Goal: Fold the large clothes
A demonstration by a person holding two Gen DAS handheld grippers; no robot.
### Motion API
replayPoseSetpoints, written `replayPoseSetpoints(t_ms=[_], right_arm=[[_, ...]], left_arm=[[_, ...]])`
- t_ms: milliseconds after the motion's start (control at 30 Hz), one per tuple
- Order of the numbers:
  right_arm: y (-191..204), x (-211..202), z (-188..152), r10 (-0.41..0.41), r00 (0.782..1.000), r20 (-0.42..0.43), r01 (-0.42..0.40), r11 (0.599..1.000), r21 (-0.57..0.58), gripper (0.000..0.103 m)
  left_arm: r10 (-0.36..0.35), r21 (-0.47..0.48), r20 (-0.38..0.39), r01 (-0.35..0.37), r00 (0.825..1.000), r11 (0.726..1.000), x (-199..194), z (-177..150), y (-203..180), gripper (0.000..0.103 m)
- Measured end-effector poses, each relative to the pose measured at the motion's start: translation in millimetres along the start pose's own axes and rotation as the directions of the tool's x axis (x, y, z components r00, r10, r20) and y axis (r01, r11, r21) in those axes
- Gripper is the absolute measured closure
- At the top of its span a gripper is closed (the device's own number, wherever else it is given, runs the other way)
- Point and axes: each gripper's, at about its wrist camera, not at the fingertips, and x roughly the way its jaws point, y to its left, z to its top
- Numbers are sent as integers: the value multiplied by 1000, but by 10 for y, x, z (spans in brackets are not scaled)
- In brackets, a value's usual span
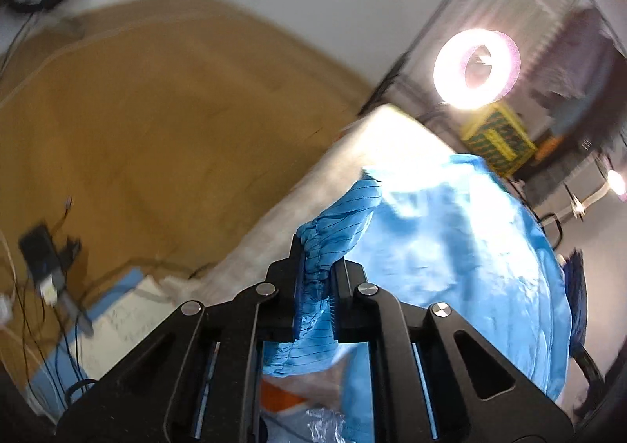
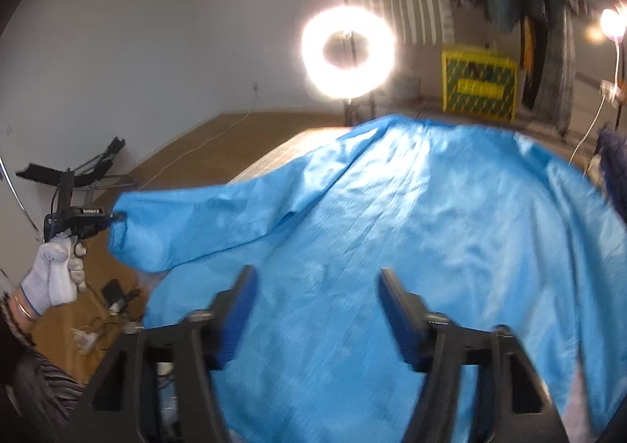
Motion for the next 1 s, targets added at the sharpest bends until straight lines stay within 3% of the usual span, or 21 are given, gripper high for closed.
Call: replayPoseSetpoints(t_ms=[67, 200, 367, 533, 733, 1000], right_arm=[[-38, 73, 6, 37, 999, -30, -36, 999, 39, 63], [-73, 155, 56, 89, 995, -46, -84, 992, 98, 64], [-117, 168, 182, 117, 993, -23, -112, 983, 144, 63], [-267, 225, 278, 181, 983, -23, -172, 962, 214, 63], [-466, 375, 413, 236, 971, -39, -217, 939, 268, 62], [-481, 792, 427, 257, 957, -137, -214, 939, 269, 61]], left_arm=[[-14, 81, 44, 10, 999, 997, -176, -14, -308, 95], [-62, 227, 77, 43, 995, 973, -401, -132, -866, 95], [-131, 405, 33, 107, 991, 908, -489, -574, -1599, 95], [-184, 549, -55, 184, 981, 815, -538, -1202, -2172, 95], [-214, 610, -163, 269, 963, 745, -612, -1705, -2324, 95], [-189, 662, -231, 297, 954, 688, -597, -1981, -2327, 95]])
